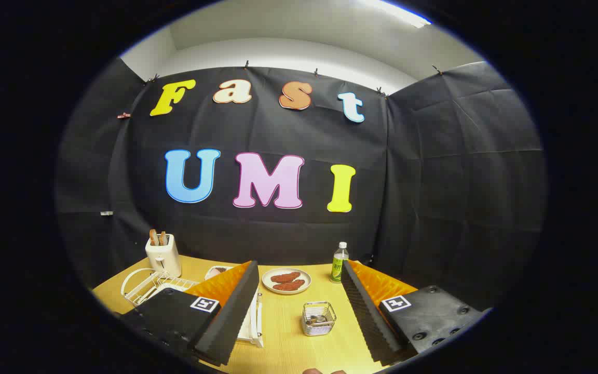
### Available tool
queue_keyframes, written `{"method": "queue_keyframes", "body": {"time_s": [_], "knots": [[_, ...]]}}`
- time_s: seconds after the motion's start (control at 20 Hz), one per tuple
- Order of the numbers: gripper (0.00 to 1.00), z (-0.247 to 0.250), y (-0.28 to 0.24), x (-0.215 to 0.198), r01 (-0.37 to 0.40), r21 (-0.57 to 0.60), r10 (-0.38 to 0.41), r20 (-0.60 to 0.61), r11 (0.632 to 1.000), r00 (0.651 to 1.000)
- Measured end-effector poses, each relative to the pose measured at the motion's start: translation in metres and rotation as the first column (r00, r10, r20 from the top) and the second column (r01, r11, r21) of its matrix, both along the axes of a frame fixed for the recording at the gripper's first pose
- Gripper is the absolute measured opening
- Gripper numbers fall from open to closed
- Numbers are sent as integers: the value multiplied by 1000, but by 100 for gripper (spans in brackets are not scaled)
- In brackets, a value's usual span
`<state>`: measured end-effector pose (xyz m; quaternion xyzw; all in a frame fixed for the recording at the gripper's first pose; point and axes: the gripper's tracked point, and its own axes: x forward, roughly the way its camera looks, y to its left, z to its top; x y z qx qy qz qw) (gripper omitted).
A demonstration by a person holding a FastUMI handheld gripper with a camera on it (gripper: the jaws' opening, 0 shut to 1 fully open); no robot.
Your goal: Take the plate from the dish rack, then take the spoon from the basket and place it into the plate.
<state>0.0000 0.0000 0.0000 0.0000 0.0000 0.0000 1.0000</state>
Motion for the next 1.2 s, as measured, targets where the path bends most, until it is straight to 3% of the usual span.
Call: {"method": "queue_keyframes", "body": {"time_s": [0.85, 1.2], "knots": [[97, -21, 19, 5, -4, 16, 5, -64, 1000, 998], [97, -14, 41, 30, -46, 5, 46, -89, 999, 995]]}}
